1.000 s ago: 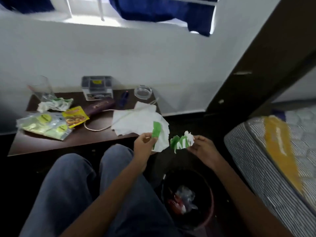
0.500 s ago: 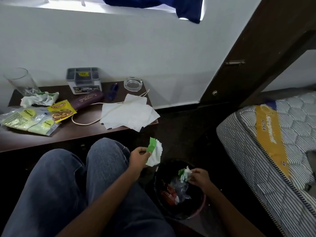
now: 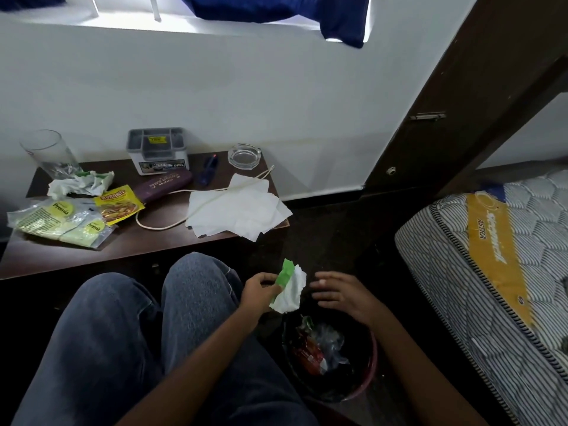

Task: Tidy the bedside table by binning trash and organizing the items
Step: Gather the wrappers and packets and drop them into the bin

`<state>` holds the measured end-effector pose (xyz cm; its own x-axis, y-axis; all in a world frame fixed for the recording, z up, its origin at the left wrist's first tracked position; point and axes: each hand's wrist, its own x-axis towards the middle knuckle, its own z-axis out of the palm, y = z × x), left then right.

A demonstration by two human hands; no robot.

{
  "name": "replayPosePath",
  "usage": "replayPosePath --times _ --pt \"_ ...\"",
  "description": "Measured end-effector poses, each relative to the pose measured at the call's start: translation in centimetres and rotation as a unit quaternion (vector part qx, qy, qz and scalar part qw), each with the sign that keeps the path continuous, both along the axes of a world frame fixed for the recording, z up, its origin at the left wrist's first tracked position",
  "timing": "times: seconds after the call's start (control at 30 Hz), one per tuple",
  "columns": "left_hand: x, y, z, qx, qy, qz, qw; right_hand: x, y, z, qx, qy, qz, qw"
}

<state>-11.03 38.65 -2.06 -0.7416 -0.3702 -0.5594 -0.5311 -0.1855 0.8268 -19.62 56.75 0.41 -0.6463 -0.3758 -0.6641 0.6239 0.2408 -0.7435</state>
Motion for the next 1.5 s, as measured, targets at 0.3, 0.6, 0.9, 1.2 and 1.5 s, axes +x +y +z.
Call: replayPosePath --times 0.3,0.6,0.9,1.2,1.5 --pt "0.8 0.7 -0.5 -0.140 0.068 -0.214 0.965 0.9 -4.5 0.9 0.081 0.139 0.156 0.975" --pt "0.3 0.5 -0.7 -0.106 0.020 -0.166 0.980 -0.6 1.3 -5.3 0.320 0.197 0.159 0.913" --pt "0.6 0.9 0.2 -0.079 0.016 -0.155 0.985 -1.2 1.7 -6.0 0.288 0.128 0.115 0.942" --pt "-0.6 -3.3 5.8 0.017 0.077 -0.033 0.996 -2.4 -6.6 0.4 0.151 0.130 0.131 0.971" --pt "0.7 -16.8 10.8 0.013 0.173 0.121 0.977 -3.8 -23.2 7.1 0.074 0.221 0.248 0.940"
